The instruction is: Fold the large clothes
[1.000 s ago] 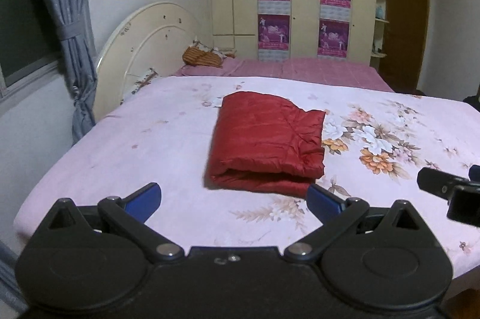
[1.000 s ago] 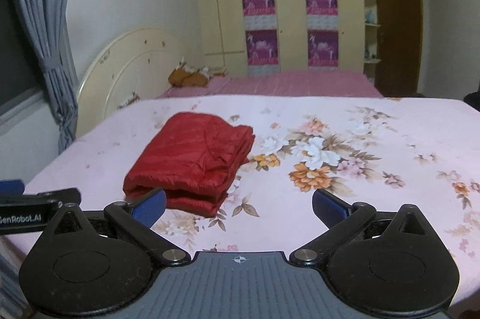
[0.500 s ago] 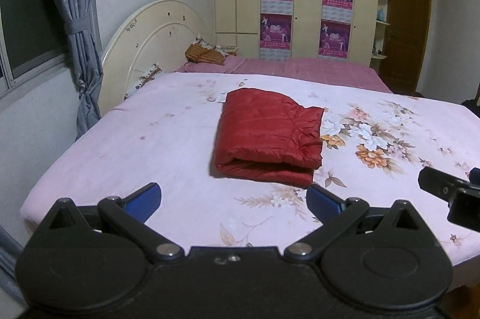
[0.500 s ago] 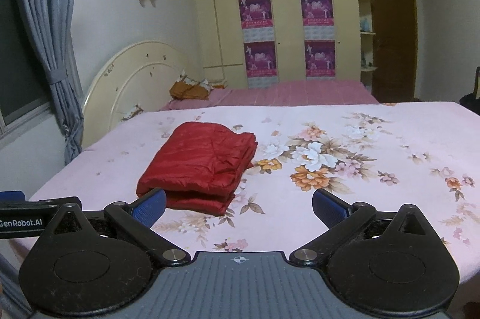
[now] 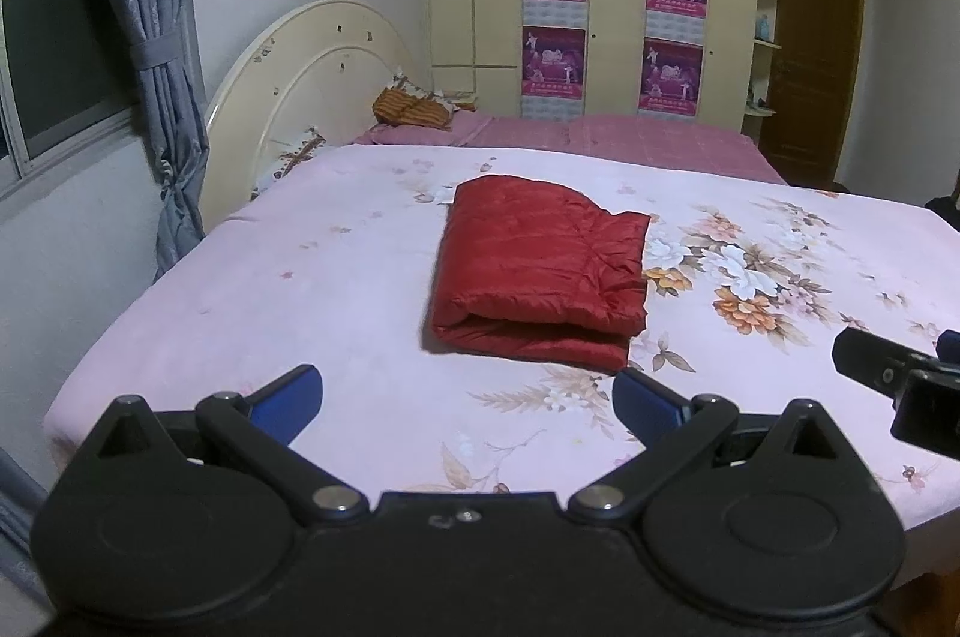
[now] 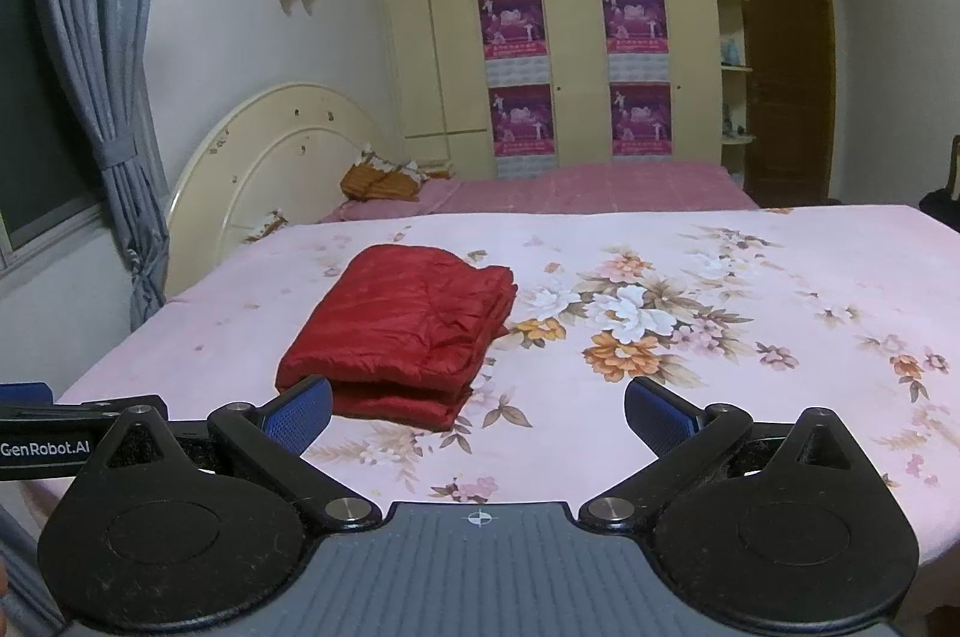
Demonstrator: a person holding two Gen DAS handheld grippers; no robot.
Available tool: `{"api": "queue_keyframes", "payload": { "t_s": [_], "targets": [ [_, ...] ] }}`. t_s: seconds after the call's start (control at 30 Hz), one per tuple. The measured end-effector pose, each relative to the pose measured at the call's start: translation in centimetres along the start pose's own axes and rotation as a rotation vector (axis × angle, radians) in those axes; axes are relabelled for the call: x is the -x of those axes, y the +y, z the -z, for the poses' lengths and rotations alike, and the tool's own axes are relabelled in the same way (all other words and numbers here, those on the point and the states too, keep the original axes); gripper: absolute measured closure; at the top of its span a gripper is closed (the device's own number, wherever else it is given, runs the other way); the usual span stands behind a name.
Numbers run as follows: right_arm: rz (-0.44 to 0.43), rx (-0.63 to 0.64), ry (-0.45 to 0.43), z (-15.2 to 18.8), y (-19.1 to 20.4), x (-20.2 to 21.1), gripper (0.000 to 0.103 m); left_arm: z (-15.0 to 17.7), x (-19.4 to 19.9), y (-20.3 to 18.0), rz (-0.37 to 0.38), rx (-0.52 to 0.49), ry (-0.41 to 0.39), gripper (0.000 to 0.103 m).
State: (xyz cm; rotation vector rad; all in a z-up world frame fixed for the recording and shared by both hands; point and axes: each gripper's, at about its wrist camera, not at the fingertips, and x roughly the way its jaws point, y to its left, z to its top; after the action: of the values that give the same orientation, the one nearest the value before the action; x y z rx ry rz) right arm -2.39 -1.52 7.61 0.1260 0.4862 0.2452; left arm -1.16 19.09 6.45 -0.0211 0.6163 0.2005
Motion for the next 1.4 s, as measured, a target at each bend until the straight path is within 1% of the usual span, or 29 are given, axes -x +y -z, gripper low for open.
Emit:
{"api": "queue_keyframes", "payload": {
  "t_s": [0.43,0.93,1.4],
  "targets": [
    [-0.015,0.002,0.005,-0.2,0.2,-0.6,0.001,-0.1,-0.1,0.1,-0.01,0.003,0.004,0.0],
    [-0.001,-0.003,0.023,0.0,0.3,-1.4,0.001,-0.1,-1.0,0.0,0.004,-0.004,0.02,0.0],
    [-0.002,-0.007,0.056,-0.1,0.4,-3.4,0.001,-0.7,-3.2,-0.1,0.015,-0.012,0.05,0.0]
  ]
}}
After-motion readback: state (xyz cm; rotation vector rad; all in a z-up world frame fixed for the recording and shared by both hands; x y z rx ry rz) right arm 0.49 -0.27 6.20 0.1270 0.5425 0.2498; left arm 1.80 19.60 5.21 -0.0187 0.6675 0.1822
